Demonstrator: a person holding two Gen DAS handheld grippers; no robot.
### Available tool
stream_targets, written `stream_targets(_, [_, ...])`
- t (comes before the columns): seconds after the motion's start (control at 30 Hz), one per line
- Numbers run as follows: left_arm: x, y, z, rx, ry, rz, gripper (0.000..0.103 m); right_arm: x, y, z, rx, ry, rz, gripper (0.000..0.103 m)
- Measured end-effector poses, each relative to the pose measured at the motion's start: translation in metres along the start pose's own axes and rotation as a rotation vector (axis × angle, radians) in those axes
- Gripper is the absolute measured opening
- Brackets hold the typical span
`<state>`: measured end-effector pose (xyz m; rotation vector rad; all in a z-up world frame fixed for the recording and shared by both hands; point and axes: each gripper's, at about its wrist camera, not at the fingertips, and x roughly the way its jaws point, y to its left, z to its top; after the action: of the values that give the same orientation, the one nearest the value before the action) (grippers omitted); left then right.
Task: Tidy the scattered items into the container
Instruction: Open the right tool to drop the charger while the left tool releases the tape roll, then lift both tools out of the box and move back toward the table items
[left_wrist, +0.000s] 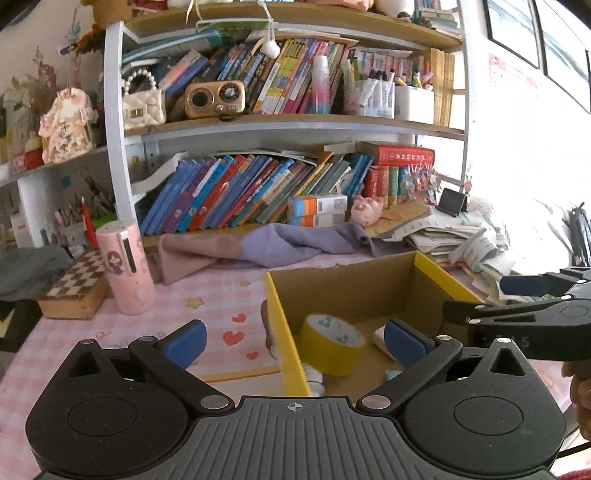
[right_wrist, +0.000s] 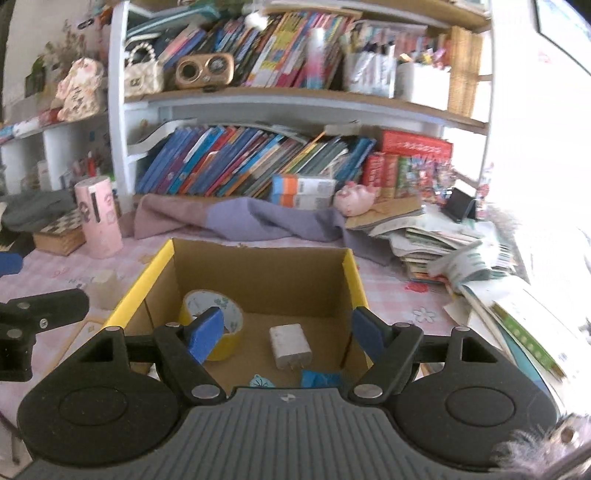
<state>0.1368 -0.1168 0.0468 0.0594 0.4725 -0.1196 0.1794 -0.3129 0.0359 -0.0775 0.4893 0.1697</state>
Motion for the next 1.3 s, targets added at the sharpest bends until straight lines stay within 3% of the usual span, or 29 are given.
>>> stream_targets(0.3, [-0.025, 0.018, -0.019, 0.008, 0.014, -0.039, 0.103, -0.030, 0.020, -0.024, 0.057, 0.009, -0.082, 0.078])
stream_targets(0.63, [-0.044, 0.041, -0.044, 0.018, 0.068, -0.059, 0.103, -0.054, 0.060, -0.049, 0.031, 0.059, -0.093, 0.081])
stream_targets(0.83, [-0.058, 0.052, -0.060, 0.048, 0.090, -0.053, 0.103, -0.064, 0.080, -0.060, 0.036, 0.093, -0.085, 0.082])
stream_targets(1.3, [-0.080, 0.090, -0.093, -0.011, 0.205, -0.038, 0.103, -0.072, 0.136, -0.087, -0.002, 0.224, 0.011, 0.085])
